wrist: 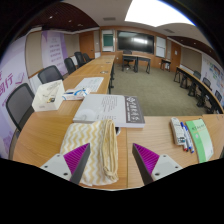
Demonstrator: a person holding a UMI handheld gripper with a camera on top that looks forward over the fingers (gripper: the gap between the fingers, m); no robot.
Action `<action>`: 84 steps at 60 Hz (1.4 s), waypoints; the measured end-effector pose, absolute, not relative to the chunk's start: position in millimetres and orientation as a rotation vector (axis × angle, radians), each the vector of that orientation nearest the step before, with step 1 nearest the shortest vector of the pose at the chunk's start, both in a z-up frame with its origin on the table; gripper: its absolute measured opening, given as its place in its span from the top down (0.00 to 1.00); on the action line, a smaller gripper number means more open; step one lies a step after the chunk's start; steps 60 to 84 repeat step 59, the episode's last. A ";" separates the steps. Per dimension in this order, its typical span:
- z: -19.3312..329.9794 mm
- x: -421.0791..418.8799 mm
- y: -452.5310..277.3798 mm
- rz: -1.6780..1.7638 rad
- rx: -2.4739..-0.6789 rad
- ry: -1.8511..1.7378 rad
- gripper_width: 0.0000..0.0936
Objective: Fold towel
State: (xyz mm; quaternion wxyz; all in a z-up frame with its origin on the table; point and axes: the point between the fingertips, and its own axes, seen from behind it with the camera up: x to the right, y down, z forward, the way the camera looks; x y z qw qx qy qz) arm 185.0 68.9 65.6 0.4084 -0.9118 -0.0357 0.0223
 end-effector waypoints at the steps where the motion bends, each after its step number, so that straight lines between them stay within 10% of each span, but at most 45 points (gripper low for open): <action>1: 70.3 186.8 67.0 0.047 -2.290 -0.097 0.08; 39: 233.0 139.4 -155.1 -0.076 -2.098 -0.075 0.09; 84: 253.7 120.1 -260.0 -0.086 -2.100 -0.041 0.09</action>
